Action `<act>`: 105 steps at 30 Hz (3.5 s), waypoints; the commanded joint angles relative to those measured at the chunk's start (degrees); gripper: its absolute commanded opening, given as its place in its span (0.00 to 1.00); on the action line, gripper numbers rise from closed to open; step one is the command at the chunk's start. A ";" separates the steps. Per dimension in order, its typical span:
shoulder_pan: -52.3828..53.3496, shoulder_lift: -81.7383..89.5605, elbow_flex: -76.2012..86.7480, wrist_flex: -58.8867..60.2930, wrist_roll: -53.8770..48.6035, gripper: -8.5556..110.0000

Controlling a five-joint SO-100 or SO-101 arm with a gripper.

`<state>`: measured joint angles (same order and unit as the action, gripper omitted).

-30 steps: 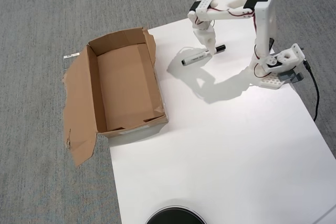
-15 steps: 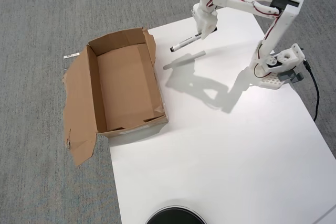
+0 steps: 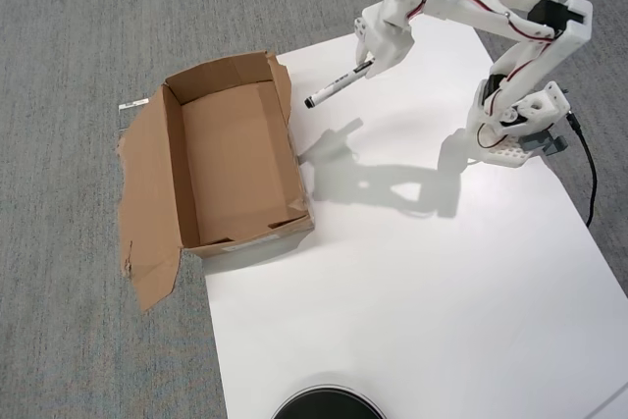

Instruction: Grasp a pen and put it in the box.

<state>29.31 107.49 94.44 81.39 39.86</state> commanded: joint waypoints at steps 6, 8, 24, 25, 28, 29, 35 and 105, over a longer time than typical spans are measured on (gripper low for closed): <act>-4.97 1.23 -14.72 -0.62 3.12 0.08; -5.84 0.26 -17.01 -0.62 7.08 0.08; -13.23 -15.03 -37.05 -7.03 35.02 0.08; -13.23 -16.08 -38.54 -8.79 36.96 0.08; -13.32 -18.63 -41.53 -14.15 43.46 0.08; -13.40 -19.25 -42.06 -15.91 45.92 0.08; -15.34 -22.24 -42.14 -25.40 62.53 0.08; -22.72 -28.74 -41.18 -39.11 117.55 0.25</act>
<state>6.64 71.81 54.18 42.19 157.10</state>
